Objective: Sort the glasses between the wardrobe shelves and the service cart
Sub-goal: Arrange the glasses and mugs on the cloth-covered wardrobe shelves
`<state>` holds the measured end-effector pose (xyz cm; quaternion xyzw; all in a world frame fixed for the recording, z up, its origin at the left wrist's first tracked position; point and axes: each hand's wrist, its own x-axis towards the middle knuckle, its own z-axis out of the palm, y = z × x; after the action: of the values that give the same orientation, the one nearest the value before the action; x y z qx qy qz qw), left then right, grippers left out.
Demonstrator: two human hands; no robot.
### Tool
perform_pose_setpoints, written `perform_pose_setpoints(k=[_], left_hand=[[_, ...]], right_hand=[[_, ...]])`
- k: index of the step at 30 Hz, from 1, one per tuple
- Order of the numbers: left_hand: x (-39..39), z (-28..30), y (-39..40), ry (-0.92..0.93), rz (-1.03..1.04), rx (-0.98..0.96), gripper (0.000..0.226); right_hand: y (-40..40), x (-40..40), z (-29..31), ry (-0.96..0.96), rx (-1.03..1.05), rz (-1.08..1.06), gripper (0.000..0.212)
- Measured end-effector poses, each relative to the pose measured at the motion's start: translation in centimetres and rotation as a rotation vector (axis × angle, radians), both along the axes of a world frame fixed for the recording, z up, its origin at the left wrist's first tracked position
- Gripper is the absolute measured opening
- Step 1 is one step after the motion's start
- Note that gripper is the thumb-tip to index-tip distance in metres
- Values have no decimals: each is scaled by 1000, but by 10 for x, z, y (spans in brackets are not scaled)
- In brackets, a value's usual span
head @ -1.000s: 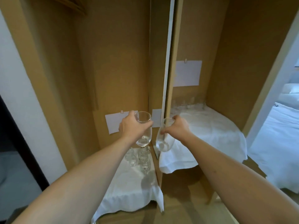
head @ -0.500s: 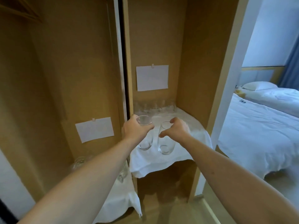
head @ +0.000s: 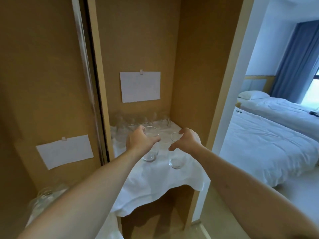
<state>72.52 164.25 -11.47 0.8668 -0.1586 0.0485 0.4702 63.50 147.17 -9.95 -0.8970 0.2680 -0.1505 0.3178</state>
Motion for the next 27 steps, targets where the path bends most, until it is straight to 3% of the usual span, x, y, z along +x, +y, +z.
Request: perform_pose_setpoints(k=[5,19,27], left_hand=[[41,-13,-23,28,11,-49,68],[113,-53,-97,79,216,37,96],[133,-59,-145,94,348,112,76]], right_hand=[[-26,48,-5,-23,33,27,95],[-113,152,-46,71,66,267,98],[-162,207,-67,126,124,368,95]])
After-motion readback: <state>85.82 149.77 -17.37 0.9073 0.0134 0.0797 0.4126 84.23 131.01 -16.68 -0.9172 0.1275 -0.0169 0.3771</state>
